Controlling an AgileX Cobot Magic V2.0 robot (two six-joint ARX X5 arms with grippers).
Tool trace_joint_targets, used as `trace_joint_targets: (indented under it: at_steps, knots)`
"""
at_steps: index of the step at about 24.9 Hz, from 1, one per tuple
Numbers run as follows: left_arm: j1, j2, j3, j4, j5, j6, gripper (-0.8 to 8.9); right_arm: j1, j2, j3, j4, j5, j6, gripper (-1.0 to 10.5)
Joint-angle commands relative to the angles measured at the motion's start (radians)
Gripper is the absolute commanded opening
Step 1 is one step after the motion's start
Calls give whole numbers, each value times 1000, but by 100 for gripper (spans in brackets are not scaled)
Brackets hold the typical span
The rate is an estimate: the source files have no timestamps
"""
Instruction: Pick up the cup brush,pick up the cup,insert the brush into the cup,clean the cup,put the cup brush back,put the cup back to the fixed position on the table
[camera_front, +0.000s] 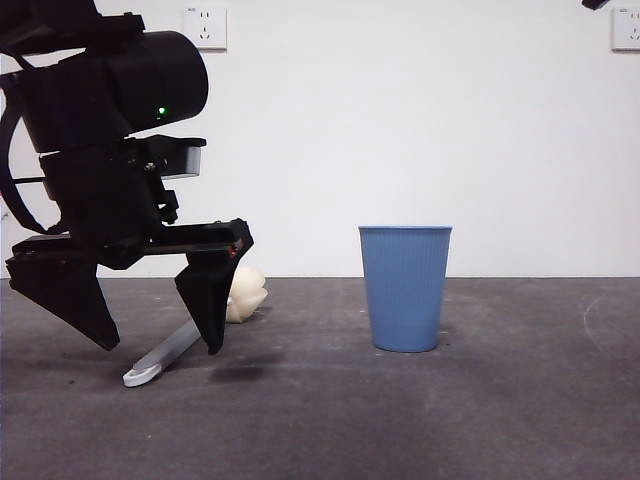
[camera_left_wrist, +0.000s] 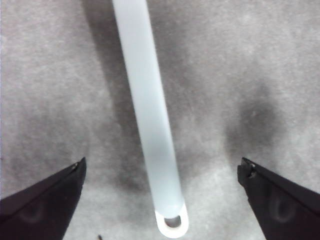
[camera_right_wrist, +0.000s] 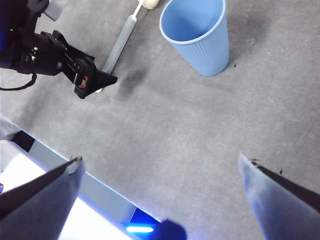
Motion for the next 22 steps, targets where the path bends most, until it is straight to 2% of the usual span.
trace_joint_targets:
  at_steps: [1,2,22]
  knots:
    - [-8,12,-3,-3,-22,-28,509,2,0,3,6,3,7,567]
    - [-8,13,-3,-7,-23,-32,488,2,0,3,5,3,7,567]
    - [-14,30,-3,-39,-27,-93,488,2,0,3,4,2,15,567]
